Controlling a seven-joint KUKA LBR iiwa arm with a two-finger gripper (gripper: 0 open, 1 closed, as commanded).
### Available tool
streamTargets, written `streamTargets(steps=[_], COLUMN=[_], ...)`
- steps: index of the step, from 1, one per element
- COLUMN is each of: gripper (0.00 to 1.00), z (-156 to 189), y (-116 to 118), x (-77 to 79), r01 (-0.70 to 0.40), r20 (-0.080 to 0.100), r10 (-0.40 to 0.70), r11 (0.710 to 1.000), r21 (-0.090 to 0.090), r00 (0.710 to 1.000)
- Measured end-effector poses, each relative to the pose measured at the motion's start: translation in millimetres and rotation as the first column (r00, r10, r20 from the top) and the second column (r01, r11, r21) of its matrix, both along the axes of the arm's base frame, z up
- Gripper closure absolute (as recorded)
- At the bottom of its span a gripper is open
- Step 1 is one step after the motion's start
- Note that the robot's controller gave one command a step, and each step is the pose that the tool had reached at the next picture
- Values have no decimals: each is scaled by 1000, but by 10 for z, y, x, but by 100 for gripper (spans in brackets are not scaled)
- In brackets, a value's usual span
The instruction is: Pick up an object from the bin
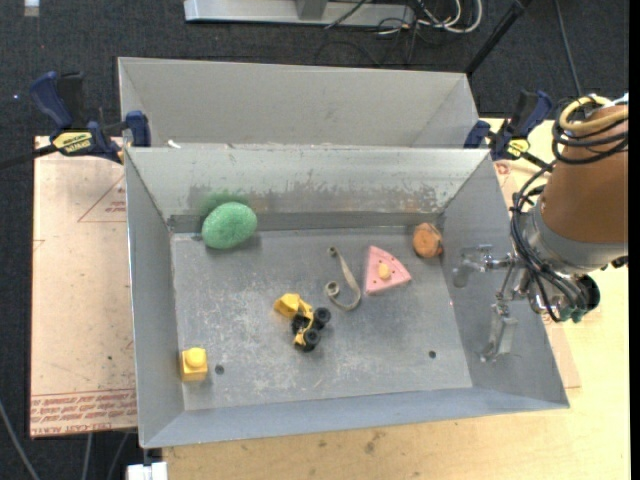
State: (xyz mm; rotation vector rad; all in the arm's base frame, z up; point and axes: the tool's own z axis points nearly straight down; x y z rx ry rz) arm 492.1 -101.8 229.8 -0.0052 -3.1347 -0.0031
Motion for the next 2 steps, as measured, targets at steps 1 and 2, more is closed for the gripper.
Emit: streamTargets(steps=[1,2], gripper=[0,0], z=[39,-208], y=[5,121], x=[17,-35], r01=[-3,-49], r20=[8,11], r10=[3,49], r11=[1000,999], r21=[-2,-3], r00=[1000,999])
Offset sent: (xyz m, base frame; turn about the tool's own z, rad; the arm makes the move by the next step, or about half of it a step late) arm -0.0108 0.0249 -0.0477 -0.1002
